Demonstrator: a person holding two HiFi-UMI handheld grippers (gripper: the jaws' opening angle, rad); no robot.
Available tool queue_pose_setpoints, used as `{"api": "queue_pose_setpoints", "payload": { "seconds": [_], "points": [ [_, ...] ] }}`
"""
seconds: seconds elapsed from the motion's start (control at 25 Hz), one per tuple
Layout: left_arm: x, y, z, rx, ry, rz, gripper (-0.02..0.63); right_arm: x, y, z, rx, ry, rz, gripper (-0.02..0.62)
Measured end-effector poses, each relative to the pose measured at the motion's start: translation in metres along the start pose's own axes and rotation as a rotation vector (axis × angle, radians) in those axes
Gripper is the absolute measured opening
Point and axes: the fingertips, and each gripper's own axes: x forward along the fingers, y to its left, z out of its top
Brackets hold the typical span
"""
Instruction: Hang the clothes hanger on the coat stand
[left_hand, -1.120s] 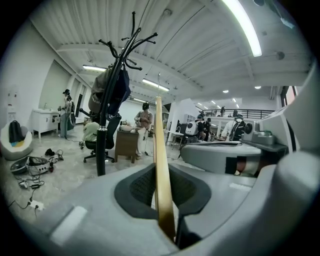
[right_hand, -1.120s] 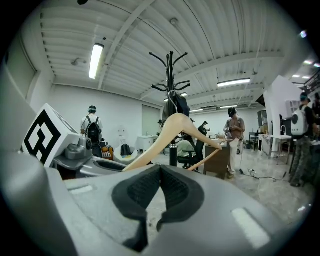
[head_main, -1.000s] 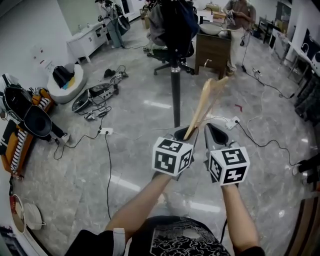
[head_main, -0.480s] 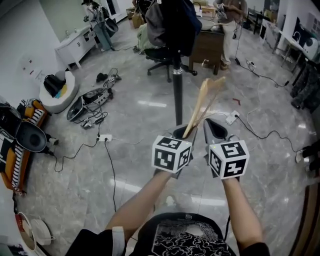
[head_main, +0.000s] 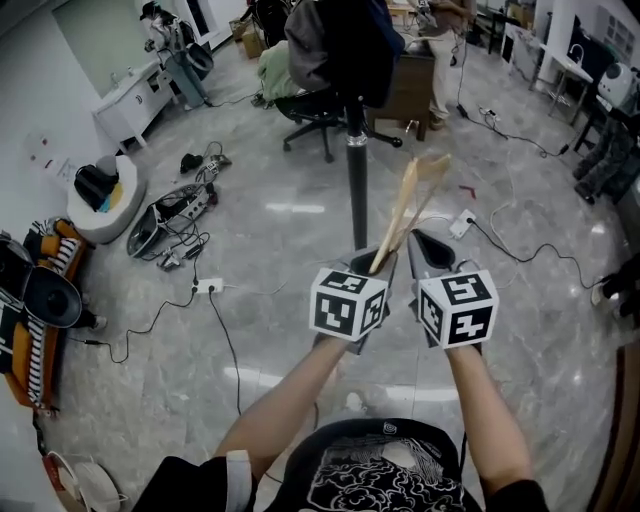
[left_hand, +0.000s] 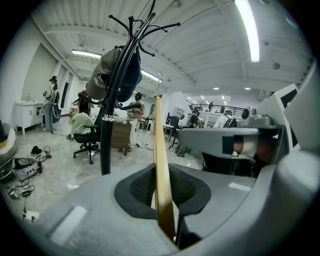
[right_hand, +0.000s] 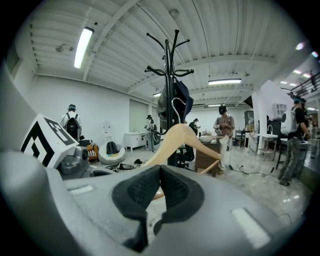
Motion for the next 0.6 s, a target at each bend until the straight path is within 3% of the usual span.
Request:
{"api": "queue_pose_setpoints", "payload": {
  "seconds": [0.6],
  "points": [
    [0.009,0.039,-0.009,0.009,0.031,-0.026,0.041,0.035,0.005,-0.002,0.013,0.02,-0.045,0.0]
  ]
}}
